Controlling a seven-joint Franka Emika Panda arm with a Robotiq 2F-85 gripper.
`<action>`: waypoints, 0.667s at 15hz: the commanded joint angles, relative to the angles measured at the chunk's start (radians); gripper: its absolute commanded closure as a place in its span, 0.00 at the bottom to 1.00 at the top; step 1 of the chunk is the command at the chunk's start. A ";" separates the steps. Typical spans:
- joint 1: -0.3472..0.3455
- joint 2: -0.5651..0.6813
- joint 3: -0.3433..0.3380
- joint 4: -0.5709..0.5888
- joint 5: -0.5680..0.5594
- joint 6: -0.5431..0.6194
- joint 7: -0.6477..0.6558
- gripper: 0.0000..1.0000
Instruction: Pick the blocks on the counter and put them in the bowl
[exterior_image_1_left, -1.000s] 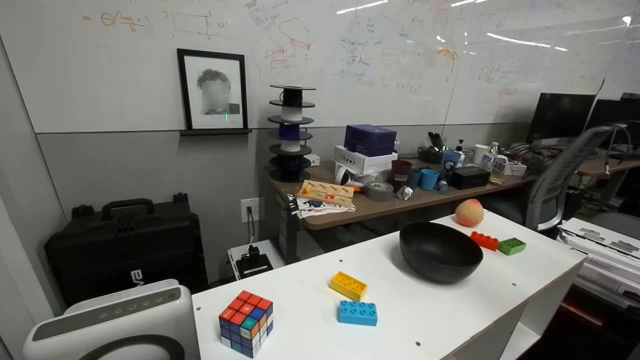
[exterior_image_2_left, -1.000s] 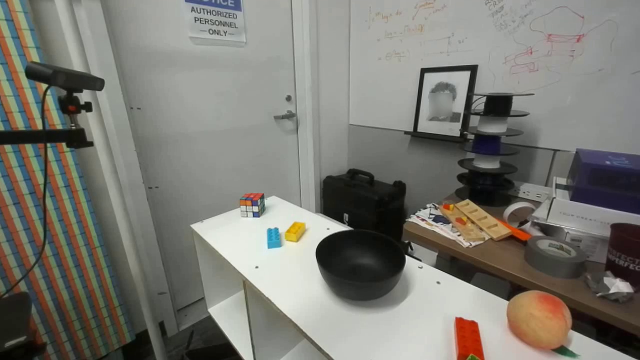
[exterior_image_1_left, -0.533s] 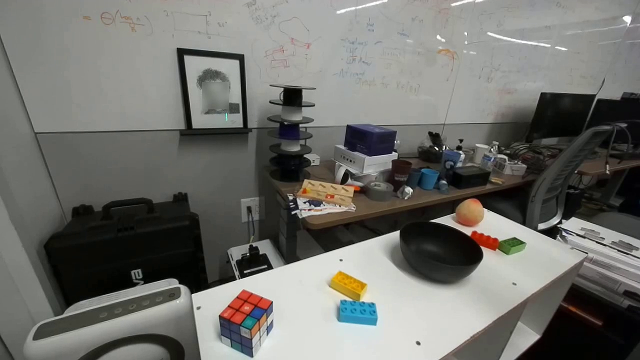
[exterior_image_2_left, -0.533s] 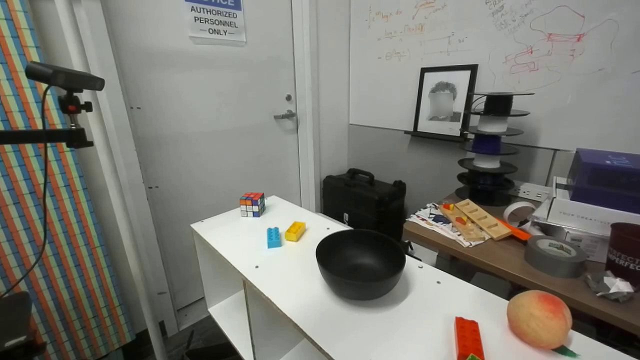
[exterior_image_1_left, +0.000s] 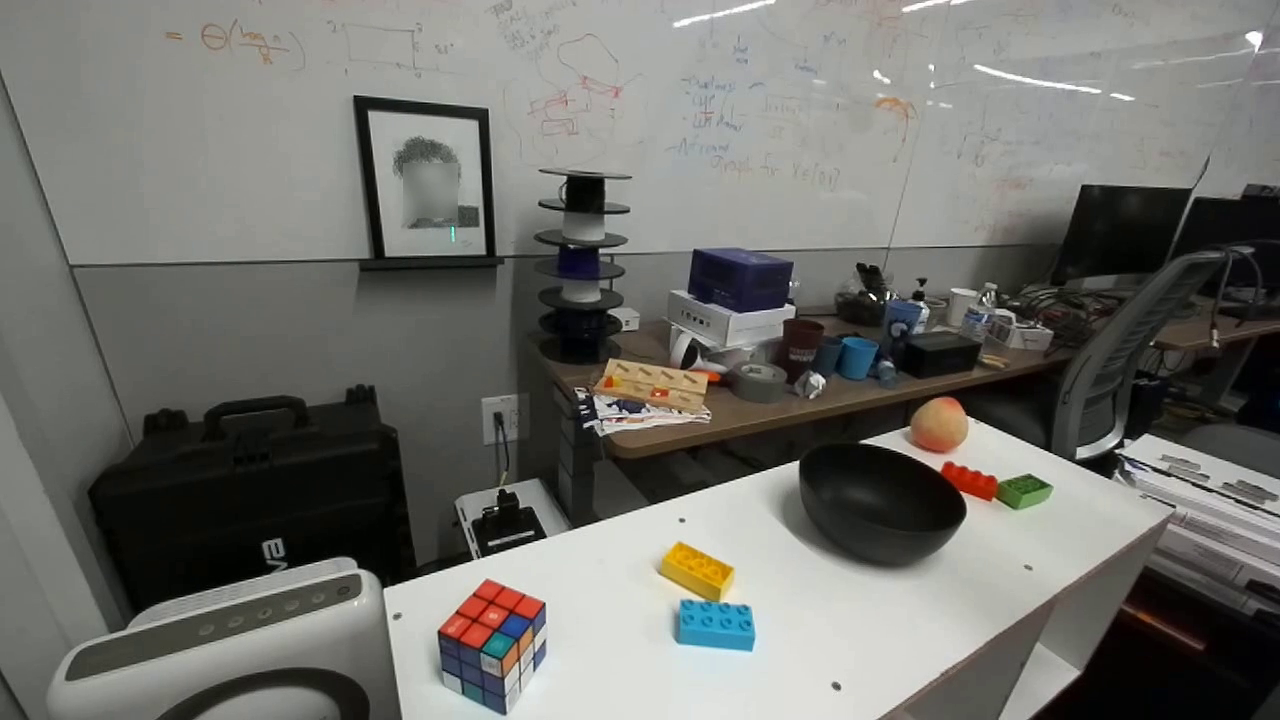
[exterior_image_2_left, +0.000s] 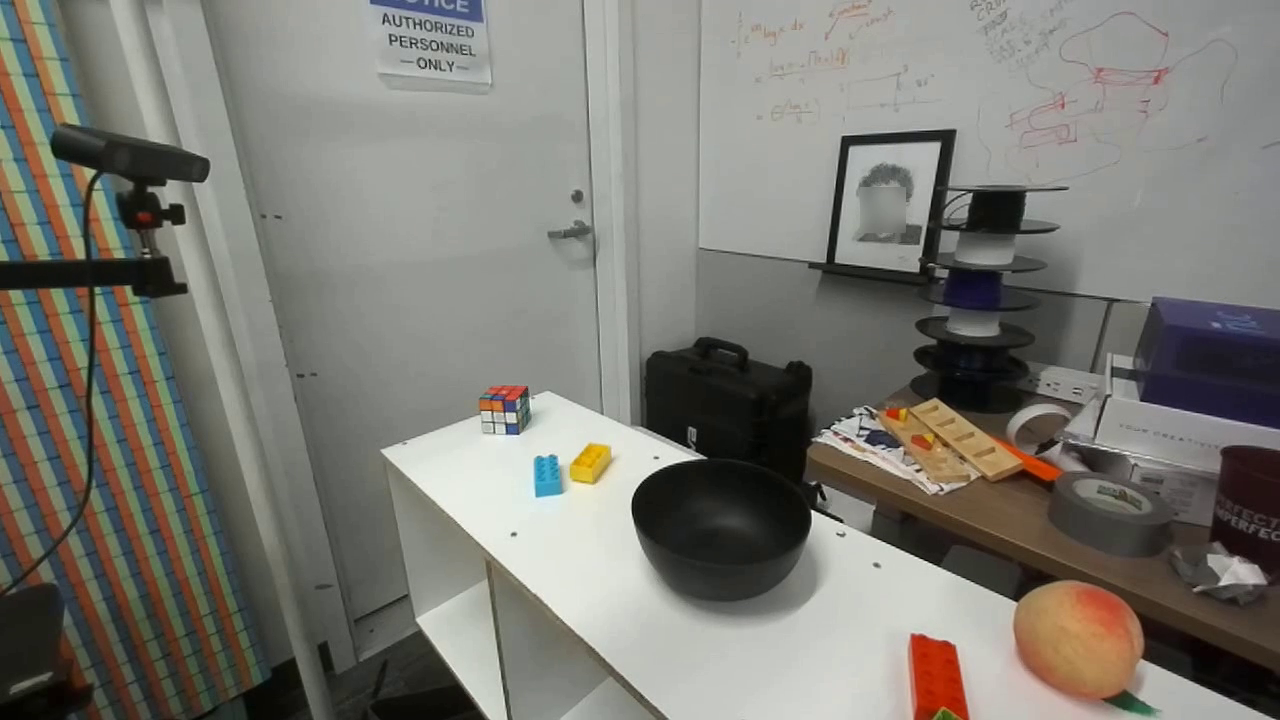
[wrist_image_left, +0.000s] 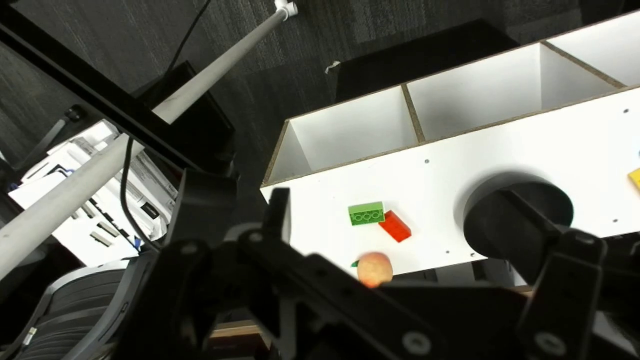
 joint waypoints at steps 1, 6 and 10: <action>0.033 0.084 0.056 0.026 -0.006 0.004 0.038 0.00; 0.165 0.301 0.195 0.032 -0.019 0.057 0.047 0.00; 0.241 0.550 0.296 0.064 -0.091 0.180 0.063 0.00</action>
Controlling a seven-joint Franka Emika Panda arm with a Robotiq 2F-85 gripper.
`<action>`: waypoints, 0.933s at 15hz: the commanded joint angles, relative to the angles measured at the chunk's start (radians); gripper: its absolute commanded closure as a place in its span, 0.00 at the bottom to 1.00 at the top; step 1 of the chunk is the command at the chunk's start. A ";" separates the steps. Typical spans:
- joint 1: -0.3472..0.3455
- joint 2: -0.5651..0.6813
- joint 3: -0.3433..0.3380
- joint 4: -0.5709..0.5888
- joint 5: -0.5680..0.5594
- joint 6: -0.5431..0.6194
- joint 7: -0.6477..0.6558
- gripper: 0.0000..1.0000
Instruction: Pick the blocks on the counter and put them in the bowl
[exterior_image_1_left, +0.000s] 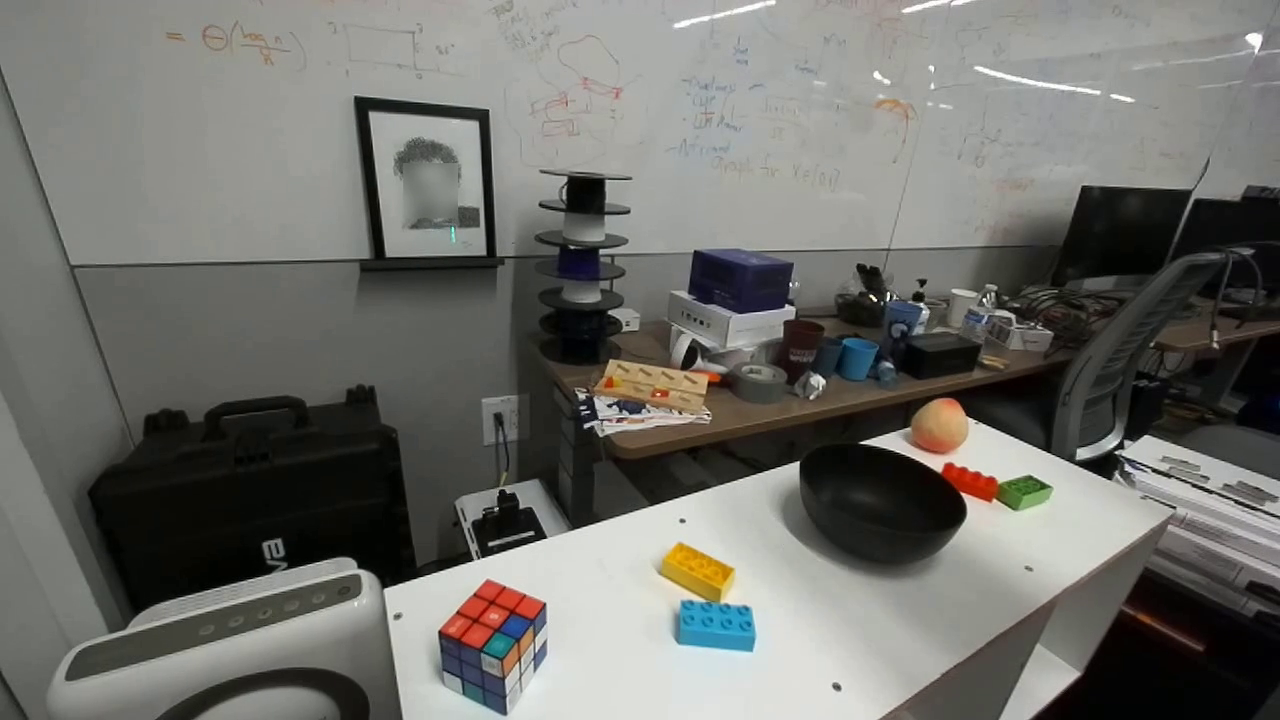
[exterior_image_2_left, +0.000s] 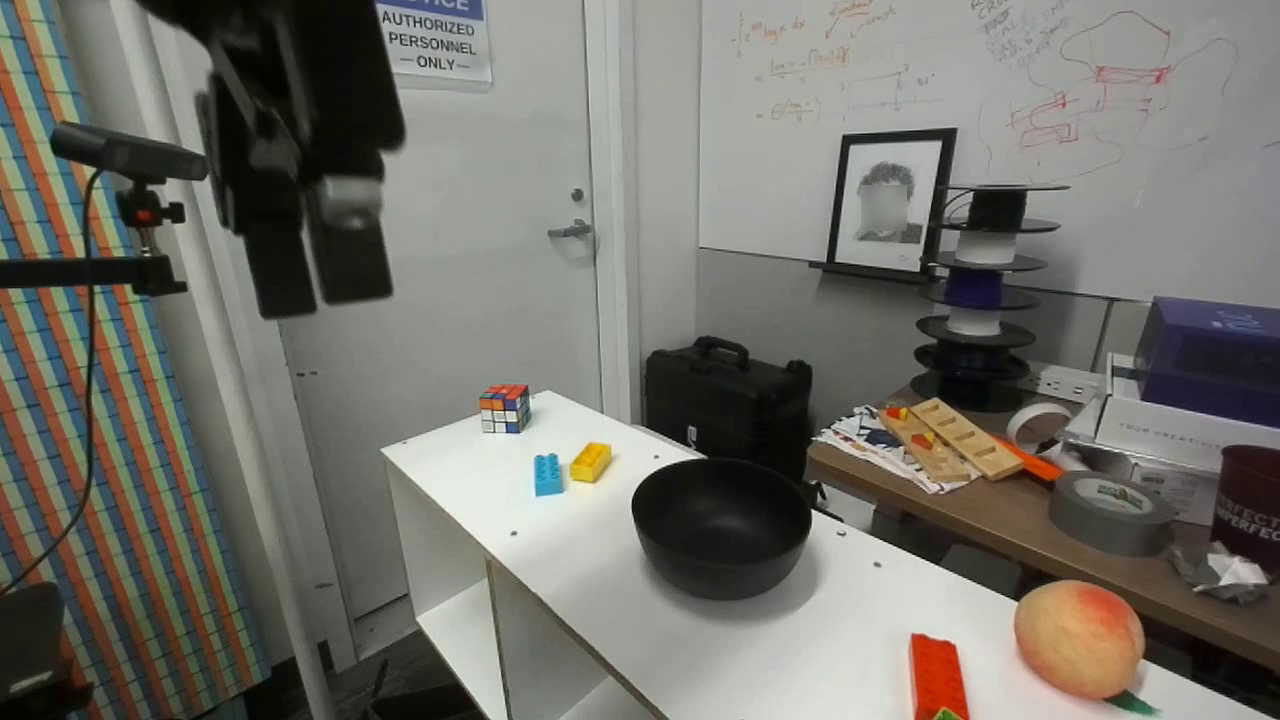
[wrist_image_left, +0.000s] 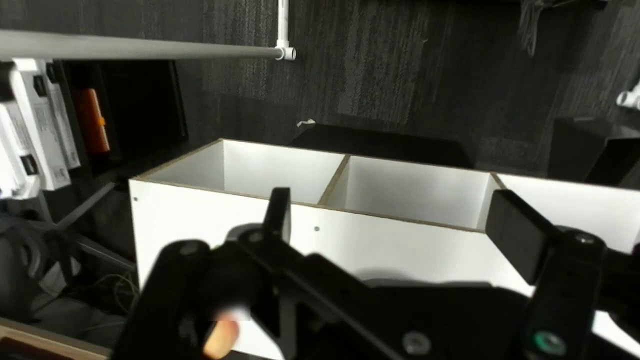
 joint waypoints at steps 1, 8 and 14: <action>0.046 0.259 0.071 0.073 -0.117 0.132 0.031 0.00; 0.112 0.712 0.055 0.236 -0.572 0.472 0.106 0.00; 0.156 1.013 0.072 0.457 -0.707 0.691 0.153 0.00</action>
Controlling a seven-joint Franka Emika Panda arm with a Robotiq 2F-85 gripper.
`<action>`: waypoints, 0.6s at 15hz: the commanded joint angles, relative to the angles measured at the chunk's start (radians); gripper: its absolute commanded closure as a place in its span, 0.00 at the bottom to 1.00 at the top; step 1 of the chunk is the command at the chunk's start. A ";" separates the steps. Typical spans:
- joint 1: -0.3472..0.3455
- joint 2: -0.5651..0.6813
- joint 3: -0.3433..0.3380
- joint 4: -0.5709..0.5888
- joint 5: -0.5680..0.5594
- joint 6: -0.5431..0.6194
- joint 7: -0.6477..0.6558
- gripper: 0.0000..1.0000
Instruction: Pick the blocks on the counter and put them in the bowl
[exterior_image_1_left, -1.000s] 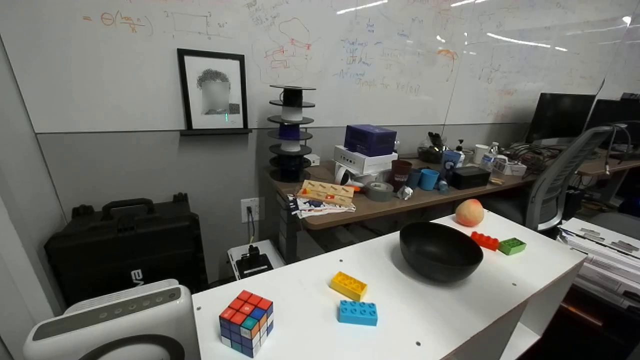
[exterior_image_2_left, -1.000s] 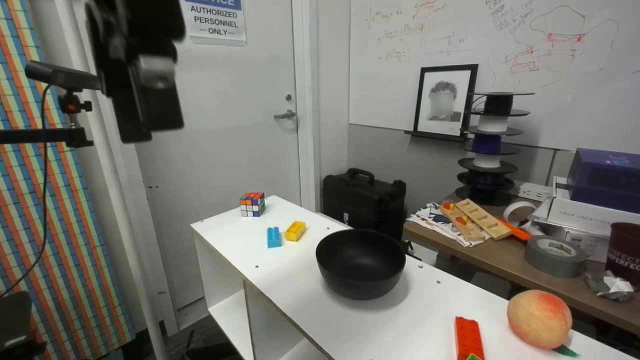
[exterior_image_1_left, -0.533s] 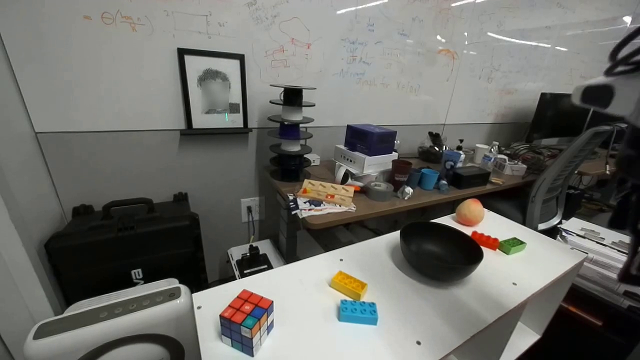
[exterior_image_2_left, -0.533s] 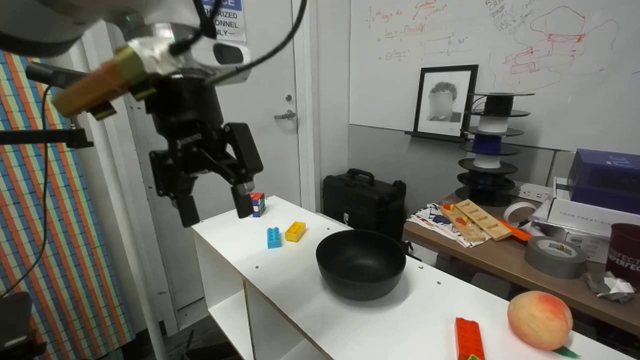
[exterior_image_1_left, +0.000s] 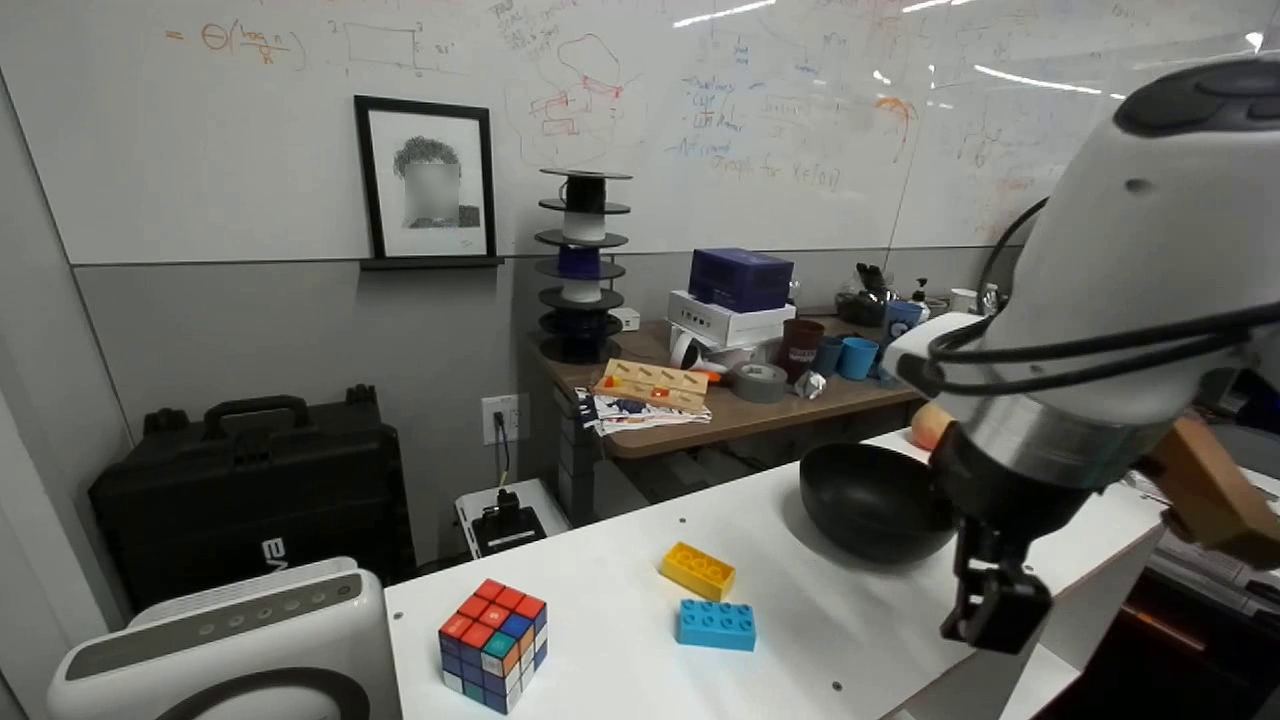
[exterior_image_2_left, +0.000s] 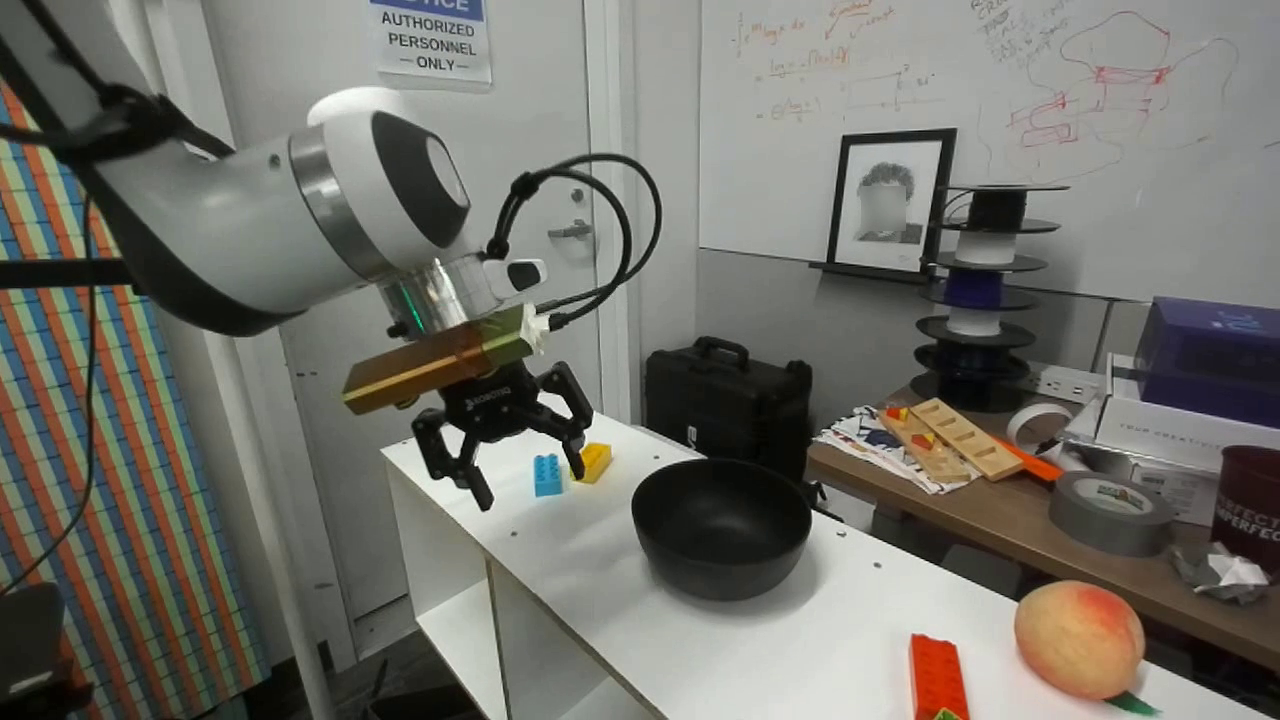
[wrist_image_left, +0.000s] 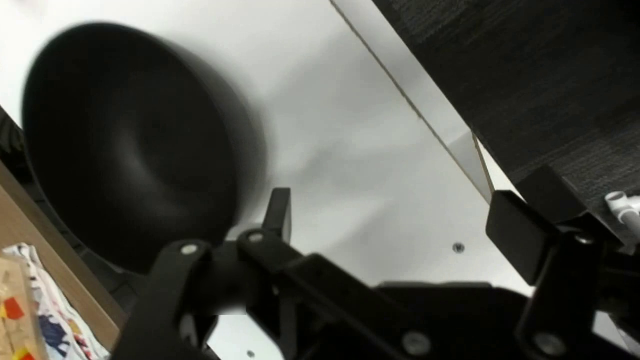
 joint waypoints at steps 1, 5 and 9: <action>0.025 0.171 0.028 0.160 0.002 0.096 -0.002 0.00; 0.022 0.285 0.082 0.284 0.023 0.157 -0.032 0.00; 0.043 0.367 0.086 0.381 0.125 0.184 -0.119 0.00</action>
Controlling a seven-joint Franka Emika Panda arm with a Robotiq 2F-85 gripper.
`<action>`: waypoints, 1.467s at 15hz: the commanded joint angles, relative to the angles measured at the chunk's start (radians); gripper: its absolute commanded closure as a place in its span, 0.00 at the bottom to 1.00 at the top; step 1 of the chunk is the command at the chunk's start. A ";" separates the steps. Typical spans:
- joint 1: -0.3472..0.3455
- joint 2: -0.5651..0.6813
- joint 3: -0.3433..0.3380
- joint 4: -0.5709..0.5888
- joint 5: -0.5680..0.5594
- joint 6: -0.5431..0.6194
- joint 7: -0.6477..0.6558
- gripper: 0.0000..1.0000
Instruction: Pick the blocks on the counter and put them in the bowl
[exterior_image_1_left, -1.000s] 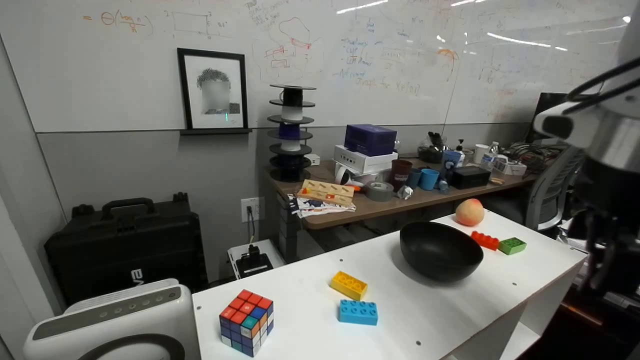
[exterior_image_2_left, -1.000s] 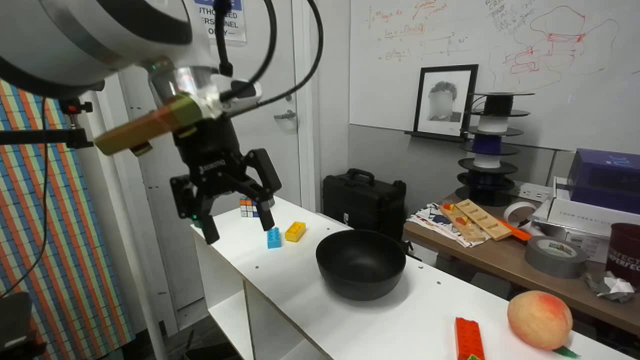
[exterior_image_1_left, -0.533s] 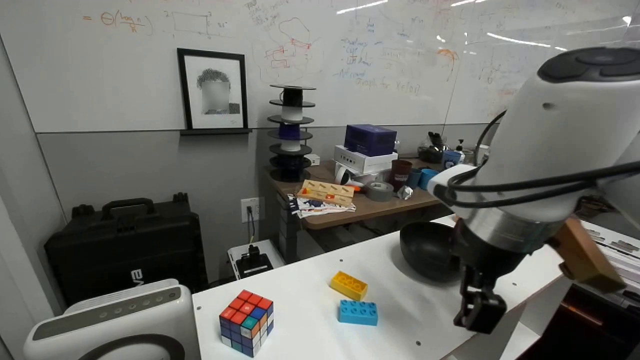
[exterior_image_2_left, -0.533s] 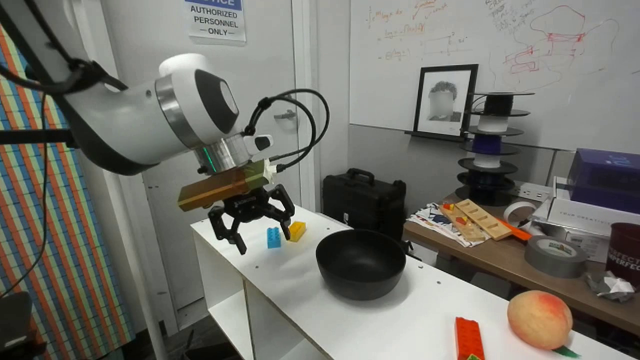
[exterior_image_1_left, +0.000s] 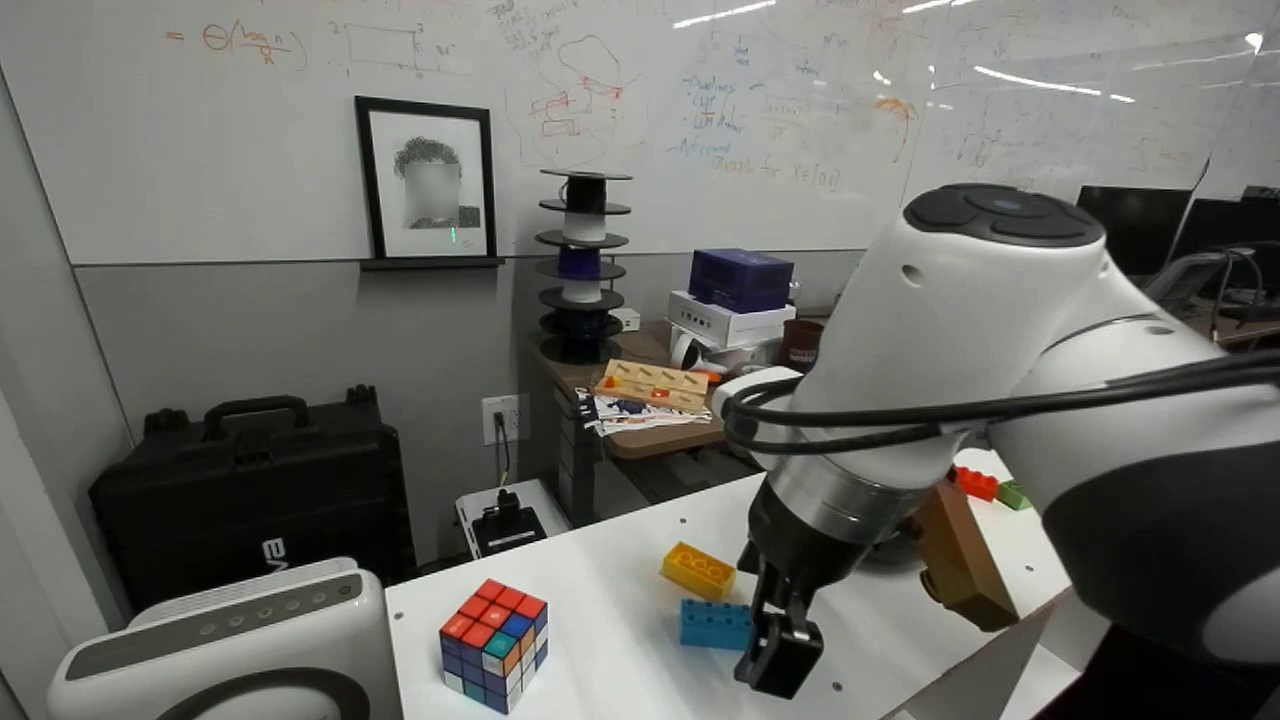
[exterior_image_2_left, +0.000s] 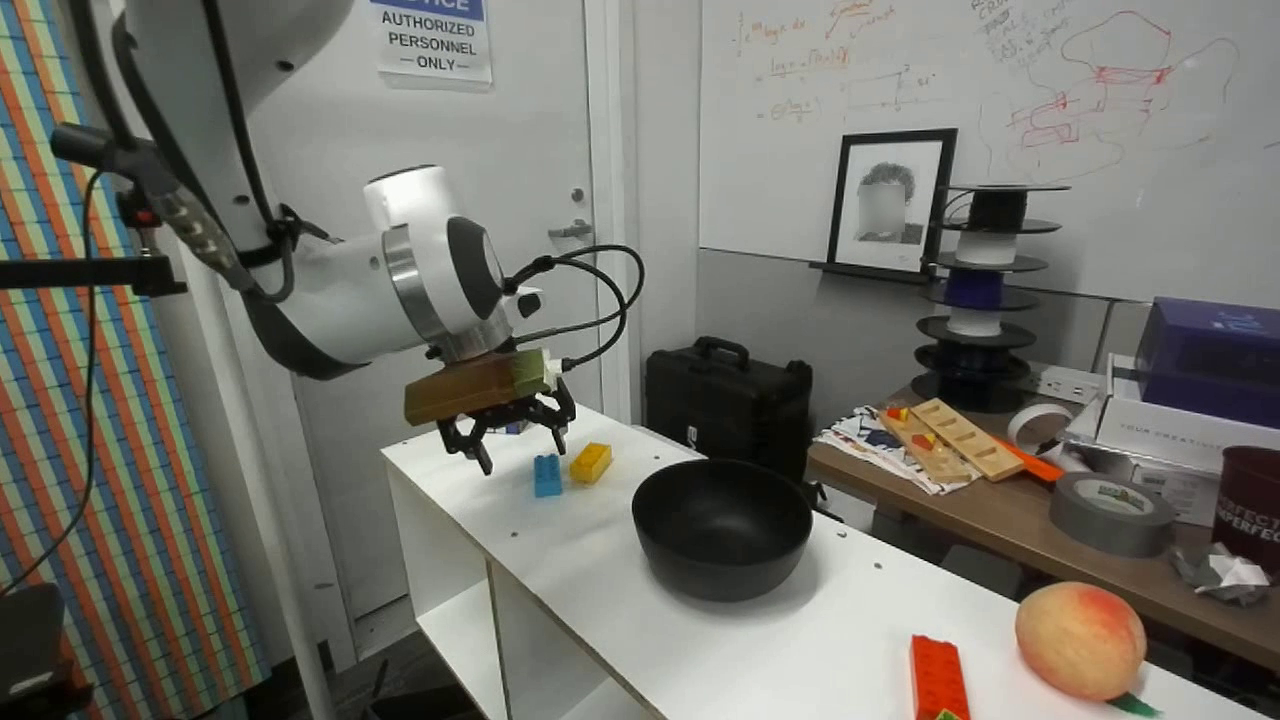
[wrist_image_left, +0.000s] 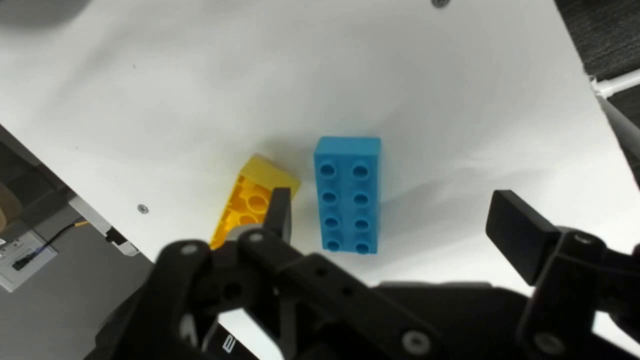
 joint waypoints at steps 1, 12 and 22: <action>0.018 0.084 -0.008 0.100 0.140 0.039 -0.131 0.00; 0.026 0.135 -0.001 0.144 0.478 0.023 -0.442 0.65; 0.086 -0.056 -0.083 0.021 0.546 0.105 -0.327 0.88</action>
